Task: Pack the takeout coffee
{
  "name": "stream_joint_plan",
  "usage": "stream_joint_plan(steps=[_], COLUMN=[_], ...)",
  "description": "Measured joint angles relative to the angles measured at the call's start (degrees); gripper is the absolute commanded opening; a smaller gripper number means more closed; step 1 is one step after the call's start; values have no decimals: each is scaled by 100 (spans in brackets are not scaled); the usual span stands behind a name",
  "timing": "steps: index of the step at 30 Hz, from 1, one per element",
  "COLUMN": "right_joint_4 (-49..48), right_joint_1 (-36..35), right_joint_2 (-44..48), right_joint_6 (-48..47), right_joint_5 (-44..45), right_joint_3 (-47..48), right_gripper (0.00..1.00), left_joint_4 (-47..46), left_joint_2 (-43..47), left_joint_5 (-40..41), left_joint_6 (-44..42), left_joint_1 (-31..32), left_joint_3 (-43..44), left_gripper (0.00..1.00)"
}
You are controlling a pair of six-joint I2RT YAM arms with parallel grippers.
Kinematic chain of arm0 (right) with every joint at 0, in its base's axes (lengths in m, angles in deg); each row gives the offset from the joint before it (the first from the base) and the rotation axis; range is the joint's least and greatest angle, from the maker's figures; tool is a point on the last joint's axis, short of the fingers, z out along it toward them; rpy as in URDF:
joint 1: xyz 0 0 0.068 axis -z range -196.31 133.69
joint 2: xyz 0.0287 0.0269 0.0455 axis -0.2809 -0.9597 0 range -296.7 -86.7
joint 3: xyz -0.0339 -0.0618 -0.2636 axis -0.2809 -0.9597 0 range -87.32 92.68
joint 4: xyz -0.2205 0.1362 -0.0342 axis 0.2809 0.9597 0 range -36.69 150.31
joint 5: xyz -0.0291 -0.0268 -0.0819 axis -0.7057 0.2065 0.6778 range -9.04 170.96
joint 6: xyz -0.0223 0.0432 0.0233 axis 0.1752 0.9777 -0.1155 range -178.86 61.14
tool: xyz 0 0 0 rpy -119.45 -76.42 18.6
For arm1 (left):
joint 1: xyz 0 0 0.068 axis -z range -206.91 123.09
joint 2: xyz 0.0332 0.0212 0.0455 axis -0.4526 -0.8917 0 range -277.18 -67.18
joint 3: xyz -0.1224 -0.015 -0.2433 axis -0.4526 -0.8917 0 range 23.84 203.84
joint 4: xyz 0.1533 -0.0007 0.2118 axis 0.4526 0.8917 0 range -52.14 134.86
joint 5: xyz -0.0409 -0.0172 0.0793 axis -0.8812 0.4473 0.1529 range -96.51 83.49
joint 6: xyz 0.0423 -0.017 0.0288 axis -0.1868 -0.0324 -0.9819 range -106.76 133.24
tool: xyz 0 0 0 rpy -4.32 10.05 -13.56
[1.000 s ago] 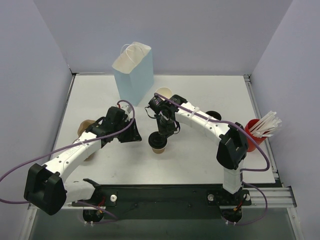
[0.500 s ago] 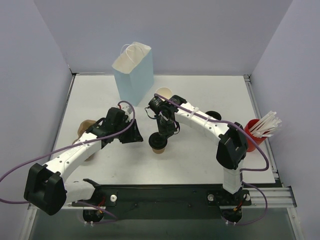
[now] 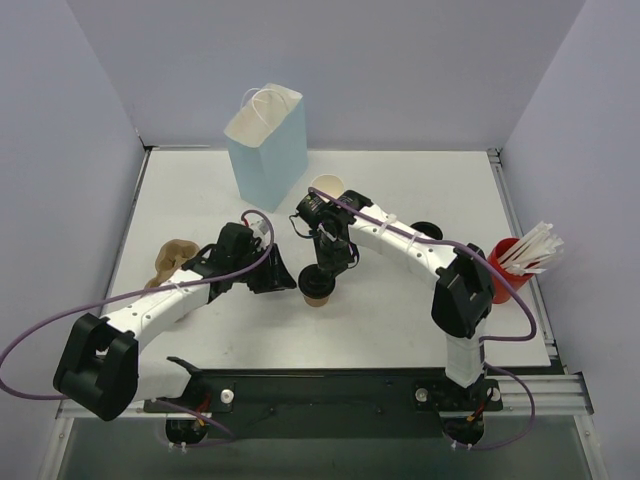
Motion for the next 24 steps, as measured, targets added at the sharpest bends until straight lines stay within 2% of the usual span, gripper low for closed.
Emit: stream_joint_plan(steps=[10, 16, 17, 24], right_joint_4=[4, 22, 24, 26], right_joint_1=[0, 0, 0, 52], right_joint_2=[-68, -68, -68, -57], right_joint_6=[7, 7, 7, -4], right_joint_5=[55, 61, 61, 2], right_joint_3=[2, 24, 42, 120], right_gripper=[13, 31, 37, 48], left_joint_4=[-256, -251, -247, -15], left_joint_2=[-247, -251, -251, -105], left_joint_5=[-72, -68, -63, 109], left_joint_6=[39, 37, 35, -15], left_joint_1=[-2, -2, 0, 0], left_joint_3=[-13, -13, -13, 48], left_gripper=[51, 51, 52, 52])
